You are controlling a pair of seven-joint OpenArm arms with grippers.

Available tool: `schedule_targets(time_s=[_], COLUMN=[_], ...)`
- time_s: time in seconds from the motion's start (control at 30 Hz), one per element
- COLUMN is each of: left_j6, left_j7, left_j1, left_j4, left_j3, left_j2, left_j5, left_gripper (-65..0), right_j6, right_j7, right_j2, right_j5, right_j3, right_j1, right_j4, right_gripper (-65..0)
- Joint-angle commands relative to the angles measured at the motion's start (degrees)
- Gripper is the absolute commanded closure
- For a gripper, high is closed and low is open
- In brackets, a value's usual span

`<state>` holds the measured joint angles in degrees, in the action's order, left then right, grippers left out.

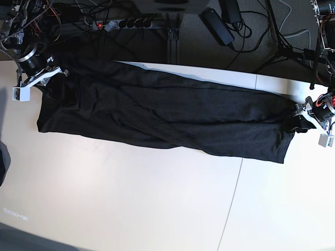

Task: Fold the T-shirt properly
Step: 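Hold both strip ends and pull them apart to straighten the strip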

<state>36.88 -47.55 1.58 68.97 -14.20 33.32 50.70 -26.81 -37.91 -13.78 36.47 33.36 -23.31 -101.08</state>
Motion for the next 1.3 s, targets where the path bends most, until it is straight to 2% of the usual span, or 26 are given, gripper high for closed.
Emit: schedule_targets(time_s=[0.0, 0.17, 0.3, 0.5, 0.63, 1.23, 1.27], left_j6=[-0.46, -0.52, -1.9, -2.03, -4.98, -4.72, -4.72], left_j7=[1.25, 1.79, 3.02, 3.41, 5.6, 0.39, 0.39], left_j1=[-0.9, -0.9, -0.94, -0.94, -0.96, -0.76, -0.74], left_j4=[0.72, 0.7, 0.7, 0.7, 0.7, 0.7, 0.7], left_j3=[-0.39, -0.39, 0.02, 4.52, 5.29, 5.29, 5.29], left_j2=[1.42, 1.36, 0.63, 0.48, 0.5, -3.34, -3.32], left_j5=[0.83, 0.46, -2.1, -4.11, -5.86, -1.68, -1.6], left_gripper=[-37.5, -37.4, -37.4, -37.4, -37.4, -37.2, -34.9], right_j6=[-3.91, -3.91, -3.91, -3.91, -3.91, -3.93, -3.91], right_j7=[1.42, 1.42, 1.4, 1.4, 1.4, 1.42, 1.42], right_j2=[-0.63, -0.63, -0.63, -0.63, -0.66, -0.63, -0.63], right_j5=[1.09, 1.07, 1.05, 1.07, 1.05, 1.73, 1.73], right_j3=[0.35, 0.35, 0.35, 0.35, 0.35, 0.35, 0.35], right_j1=[0.11, 0.11, 0.09, 0.09, 0.09, 0.11, 0.11], right_j4=[-0.9, -0.9, -0.9, -0.9, -0.9, -0.9, -0.9], right_gripper=[0.0, 0.0, 0.0, 0.0, 0.0, 0.0, 0.0])
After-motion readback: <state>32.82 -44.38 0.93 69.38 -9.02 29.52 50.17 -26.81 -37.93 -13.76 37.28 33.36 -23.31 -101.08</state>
